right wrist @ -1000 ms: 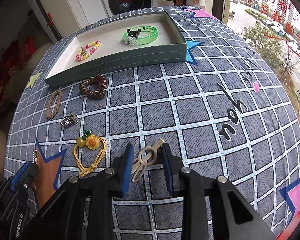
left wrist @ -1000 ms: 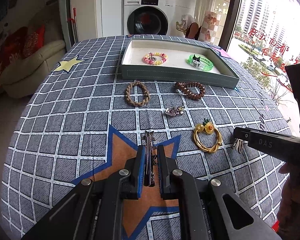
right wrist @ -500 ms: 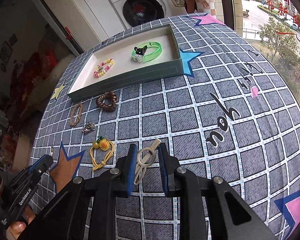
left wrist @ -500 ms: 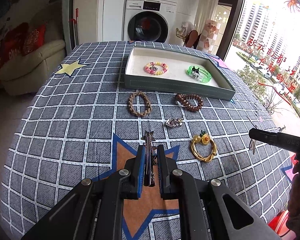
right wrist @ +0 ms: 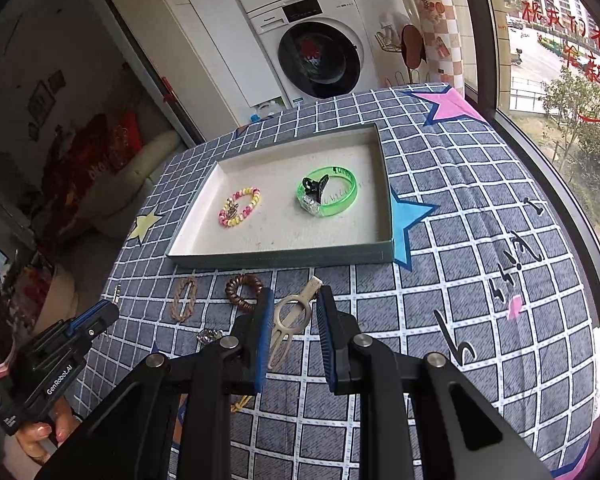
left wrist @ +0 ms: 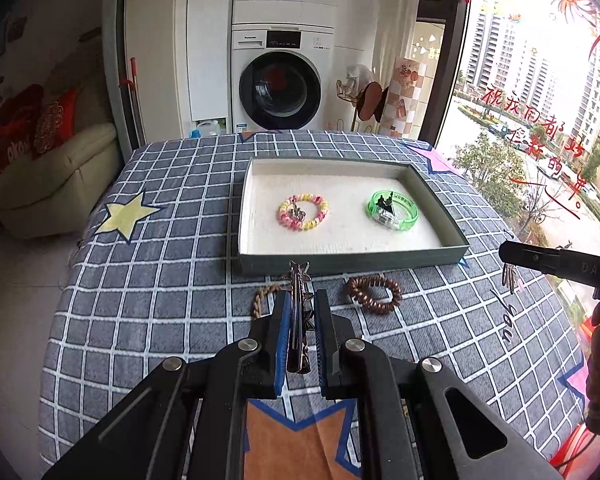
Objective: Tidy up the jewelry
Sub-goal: 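Carry the hair clip onto the beaded bracelet while the right carries the keys toward the bangle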
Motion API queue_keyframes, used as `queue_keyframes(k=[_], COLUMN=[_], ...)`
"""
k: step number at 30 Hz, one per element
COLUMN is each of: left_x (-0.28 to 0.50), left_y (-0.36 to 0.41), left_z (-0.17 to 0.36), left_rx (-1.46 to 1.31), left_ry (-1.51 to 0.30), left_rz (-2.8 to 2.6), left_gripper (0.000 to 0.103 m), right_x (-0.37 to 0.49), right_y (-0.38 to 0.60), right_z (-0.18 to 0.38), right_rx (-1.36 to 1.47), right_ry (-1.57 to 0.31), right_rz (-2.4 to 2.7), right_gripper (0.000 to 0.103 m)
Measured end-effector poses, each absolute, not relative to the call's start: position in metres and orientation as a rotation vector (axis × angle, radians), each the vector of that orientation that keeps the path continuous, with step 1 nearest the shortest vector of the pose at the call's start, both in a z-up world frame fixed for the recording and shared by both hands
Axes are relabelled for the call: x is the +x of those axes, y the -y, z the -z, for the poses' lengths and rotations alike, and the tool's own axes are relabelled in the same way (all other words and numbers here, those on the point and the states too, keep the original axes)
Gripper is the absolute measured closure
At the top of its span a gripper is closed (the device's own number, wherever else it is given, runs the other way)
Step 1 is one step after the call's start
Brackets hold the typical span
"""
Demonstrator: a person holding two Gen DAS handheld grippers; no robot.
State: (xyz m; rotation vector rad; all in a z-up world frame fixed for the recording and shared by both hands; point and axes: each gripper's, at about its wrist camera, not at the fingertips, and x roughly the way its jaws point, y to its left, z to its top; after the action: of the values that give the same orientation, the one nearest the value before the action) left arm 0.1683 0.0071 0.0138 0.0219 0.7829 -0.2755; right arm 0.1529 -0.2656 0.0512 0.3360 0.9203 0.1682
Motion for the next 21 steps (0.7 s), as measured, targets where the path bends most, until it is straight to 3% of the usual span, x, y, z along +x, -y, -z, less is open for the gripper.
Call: queue_keyframes(k=[11, 21], left_x=[0.246, 0.303], left_y=[0.017, 0.034], left_z=[-0.002, 0.035], left_rx=[0.017, 0.045], left_ry=[-0.826, -0.897], left_rz=[0.265, 0.239], left_gripper=[0.079, 0.079], right_x=[0.227, 0.277], right_y=[0.262, 0.266], right_z=[-0.049, -0.014], right_rx=[0.275, 0.294], right_ry=[-0.920, -0.996], right_rz=[-0.183, -0.182], right_gripper=[0.080, 0.080])
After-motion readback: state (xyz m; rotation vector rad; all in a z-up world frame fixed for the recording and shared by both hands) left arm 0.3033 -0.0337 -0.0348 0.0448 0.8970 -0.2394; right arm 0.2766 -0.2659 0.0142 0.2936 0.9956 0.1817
